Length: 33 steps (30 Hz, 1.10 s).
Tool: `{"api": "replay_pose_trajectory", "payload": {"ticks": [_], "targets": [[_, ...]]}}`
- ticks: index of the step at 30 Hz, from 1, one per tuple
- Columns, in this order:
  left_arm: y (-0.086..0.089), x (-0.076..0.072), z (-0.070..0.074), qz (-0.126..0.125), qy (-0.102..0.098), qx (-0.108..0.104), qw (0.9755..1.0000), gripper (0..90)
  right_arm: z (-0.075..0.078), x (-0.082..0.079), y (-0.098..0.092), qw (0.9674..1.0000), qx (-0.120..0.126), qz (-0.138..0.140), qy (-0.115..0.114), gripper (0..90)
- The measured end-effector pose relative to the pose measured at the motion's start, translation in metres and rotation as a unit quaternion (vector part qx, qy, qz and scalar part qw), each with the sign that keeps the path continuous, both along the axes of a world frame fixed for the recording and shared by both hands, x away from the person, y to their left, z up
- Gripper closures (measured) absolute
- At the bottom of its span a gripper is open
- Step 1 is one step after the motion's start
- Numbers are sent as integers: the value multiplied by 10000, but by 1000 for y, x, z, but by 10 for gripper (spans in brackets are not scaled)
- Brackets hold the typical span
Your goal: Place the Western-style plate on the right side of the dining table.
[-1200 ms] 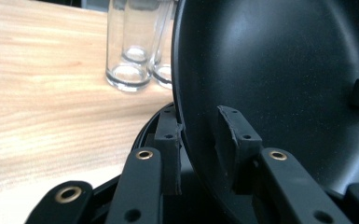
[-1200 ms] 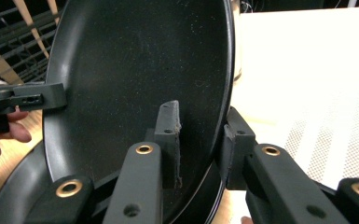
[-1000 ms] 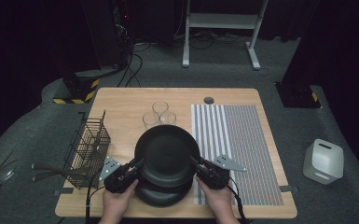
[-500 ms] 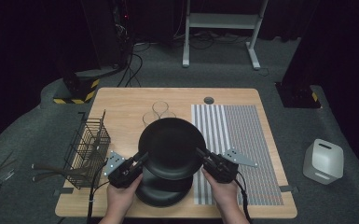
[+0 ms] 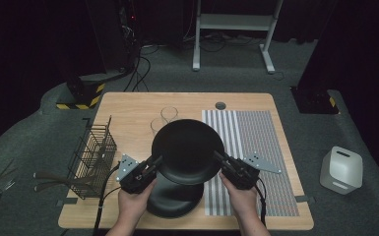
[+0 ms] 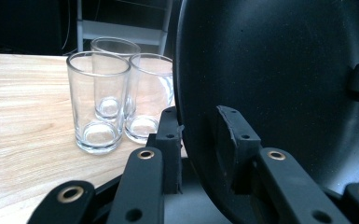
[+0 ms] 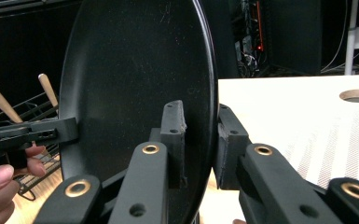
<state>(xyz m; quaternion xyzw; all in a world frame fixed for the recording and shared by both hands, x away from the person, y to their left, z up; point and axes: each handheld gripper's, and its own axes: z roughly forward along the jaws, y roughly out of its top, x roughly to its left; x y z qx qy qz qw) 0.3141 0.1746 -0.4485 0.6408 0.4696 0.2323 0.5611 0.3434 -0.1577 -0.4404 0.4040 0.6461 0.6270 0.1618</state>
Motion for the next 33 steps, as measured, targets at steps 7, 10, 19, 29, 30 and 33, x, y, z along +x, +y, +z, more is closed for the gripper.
{"api": "replay_pose_trajectory", "payload": {"ticks": [7,10,19,29,30,33], "targets": [[-2,4,1,-60,8,-74,10000,719,3,2,-3,10000,24,-48,-23,767],[-3,7,2,-83,48,-95,9999,719,4,3,-4,10000,0,-57,-16,767],[-5,17,9,-181,-82,-89,9998,721,8,7,-7,9999,13,-106,-27,764],[-11,24,7,-180,-38,-198,9996,727,7,13,-14,9999,52,-113,-16,763],[-12,25,7,-177,-13,-212,9996,727,7,15,-15,9999,40,-113,-16,762],[-17,26,8,-159,-11,-192,9997,727,7,18,-18,9999,50,-108,-4,760]]}}
